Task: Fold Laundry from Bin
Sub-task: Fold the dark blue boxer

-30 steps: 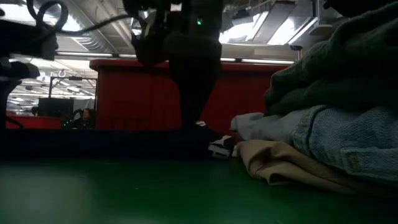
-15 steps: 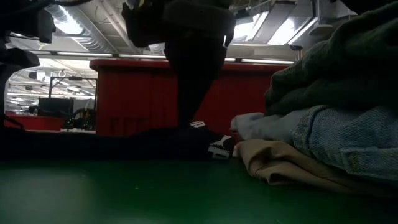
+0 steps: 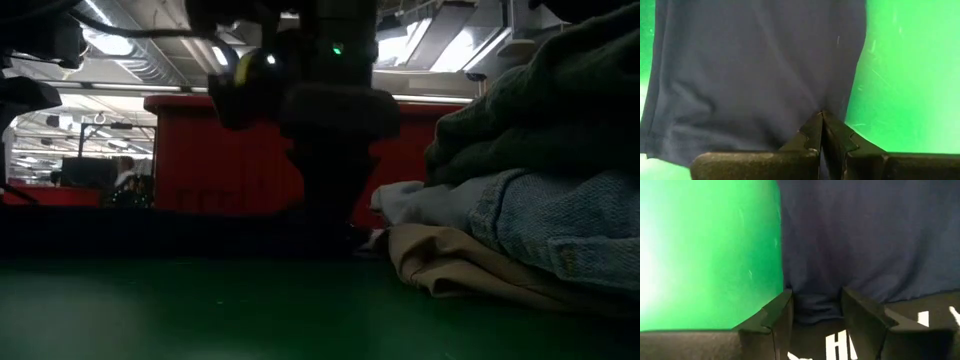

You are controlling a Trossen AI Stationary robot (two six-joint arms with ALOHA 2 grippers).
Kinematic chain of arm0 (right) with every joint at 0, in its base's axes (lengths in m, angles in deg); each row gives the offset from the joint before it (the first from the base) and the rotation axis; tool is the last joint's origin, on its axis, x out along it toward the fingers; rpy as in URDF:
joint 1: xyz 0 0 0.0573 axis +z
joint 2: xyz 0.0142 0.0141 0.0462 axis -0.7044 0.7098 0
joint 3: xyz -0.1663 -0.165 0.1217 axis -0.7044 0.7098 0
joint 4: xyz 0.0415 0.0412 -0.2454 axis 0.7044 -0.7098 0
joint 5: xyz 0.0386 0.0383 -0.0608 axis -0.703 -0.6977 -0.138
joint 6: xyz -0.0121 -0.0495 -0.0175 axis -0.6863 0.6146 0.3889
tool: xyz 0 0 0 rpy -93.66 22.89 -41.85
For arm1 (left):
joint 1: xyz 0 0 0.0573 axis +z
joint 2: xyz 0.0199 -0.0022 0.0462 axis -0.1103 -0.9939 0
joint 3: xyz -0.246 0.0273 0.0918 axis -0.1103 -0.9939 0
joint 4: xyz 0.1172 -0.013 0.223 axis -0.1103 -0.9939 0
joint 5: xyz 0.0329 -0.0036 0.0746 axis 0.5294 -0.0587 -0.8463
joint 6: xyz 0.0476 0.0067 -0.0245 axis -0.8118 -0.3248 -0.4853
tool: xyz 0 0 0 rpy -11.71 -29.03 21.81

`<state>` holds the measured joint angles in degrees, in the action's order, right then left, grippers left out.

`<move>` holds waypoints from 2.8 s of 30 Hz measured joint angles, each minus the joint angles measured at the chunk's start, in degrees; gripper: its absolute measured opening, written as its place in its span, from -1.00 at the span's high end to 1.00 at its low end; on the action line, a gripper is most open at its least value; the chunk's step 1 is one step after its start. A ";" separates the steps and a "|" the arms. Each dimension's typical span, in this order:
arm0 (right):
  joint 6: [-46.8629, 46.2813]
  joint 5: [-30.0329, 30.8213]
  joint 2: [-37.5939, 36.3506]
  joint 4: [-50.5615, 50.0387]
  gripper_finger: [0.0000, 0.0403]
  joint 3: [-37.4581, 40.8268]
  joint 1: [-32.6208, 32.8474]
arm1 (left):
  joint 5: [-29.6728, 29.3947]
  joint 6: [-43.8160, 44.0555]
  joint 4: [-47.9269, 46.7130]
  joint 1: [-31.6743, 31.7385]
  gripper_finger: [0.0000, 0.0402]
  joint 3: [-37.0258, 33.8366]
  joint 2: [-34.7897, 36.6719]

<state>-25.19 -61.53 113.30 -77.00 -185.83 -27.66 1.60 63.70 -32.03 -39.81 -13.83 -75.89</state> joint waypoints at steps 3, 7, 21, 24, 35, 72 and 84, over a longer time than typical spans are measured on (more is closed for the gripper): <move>-0.39 -0.24 -0.04 0.01 0.18 0.99 0.23 | 0.27 -0.10 -0.04 -0.02 0.99 0.00 0.00; -0.28 0.37 -0.04 -0.10 0.18 1.10 0.80 | 1.25 -0.09 -0.15 -0.01 0.99 0.00 0.00; -0.08 2.73 -0.49 -1.84 0.18 1.21 2.06 | 3.43 0.11 -5.09 -3.00 0.99 3.12 0.00; -0.08 2.73 -1.33 -1.90 0.18 1.23 2.08 | 3.24 0.15 -7.18 -3.43 0.99 4.91 0.02; -0.17 2.64 -3.32 -2.93 0.18 -0.10 2.08 | -1.75 5.09 -19.45 -3.34 0.99 8.33 1.81; 4.47 2.60 -2.71 3.32 0.18 4.23 -2.20 | 14.93 1.56 2.23 11.30 0.99 -16.31 13.16; 4.44 2.60 -2.71 3.27 0.18 4.62 -2.16 | 16.64 1.53 -6.04 11.25 0.99 -13.86 15.84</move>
<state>-20.75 -58.93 110.59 -73.73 -181.21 -29.82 18.24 65.23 -38.07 -28.56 -27.69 -60.05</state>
